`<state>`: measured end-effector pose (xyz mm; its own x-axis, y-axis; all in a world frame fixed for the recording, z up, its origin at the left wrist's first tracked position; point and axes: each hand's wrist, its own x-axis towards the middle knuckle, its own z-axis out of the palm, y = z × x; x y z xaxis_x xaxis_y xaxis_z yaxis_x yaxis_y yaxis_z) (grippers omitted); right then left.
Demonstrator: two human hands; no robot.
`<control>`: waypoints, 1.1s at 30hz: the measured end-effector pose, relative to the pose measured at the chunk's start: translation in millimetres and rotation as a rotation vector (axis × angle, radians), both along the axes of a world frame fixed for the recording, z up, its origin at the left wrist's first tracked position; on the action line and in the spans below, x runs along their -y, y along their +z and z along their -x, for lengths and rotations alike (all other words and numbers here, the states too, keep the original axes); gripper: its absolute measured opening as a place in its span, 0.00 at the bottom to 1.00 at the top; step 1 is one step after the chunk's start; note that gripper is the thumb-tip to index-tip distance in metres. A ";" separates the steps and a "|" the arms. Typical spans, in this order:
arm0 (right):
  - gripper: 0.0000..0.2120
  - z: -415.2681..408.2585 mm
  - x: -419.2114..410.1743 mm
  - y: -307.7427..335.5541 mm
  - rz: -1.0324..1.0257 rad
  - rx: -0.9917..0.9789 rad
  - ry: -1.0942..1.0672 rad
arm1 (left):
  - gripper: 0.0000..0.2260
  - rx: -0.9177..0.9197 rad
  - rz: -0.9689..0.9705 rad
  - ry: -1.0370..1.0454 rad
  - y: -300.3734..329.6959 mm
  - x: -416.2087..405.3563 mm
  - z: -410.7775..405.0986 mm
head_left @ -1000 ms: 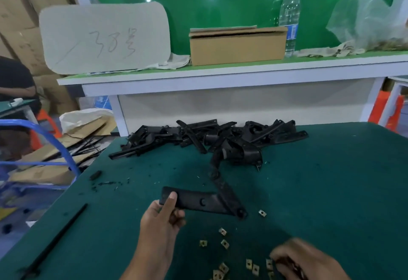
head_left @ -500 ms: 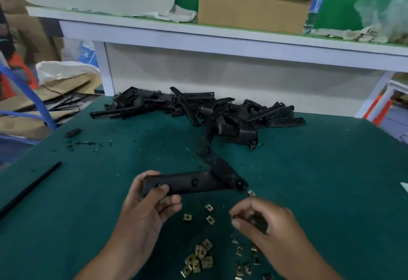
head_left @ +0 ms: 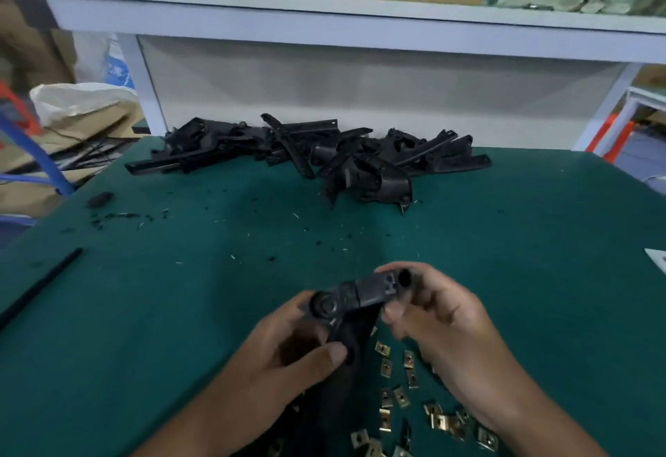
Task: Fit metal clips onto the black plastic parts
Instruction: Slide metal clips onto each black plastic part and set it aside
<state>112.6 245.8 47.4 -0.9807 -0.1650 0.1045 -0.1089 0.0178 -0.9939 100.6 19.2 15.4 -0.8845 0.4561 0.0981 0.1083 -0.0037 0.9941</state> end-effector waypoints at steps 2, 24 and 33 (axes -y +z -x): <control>0.17 -3.2 6.3 -1.6 -0.067 0.034 0.103 | 0.21 -0.087 0.037 0.012 1.8 -4.7 -4.2; 0.06 -4.9 6.7 5.1 0.131 0.015 -0.032 | 0.17 -0.184 0.092 -0.059 -4.4 -19.0 -21.4; 0.06 -6.0 2.4 8.1 0.048 0.128 0.125 | 0.27 -0.339 0.280 -0.058 -7.5 -18.7 -19.4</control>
<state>118.6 243.4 55.5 -0.9586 -0.2847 -0.0093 0.0203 -0.0357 -0.9992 120.0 37.8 7.9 -0.7955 0.5546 0.2442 0.4364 0.2446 0.8658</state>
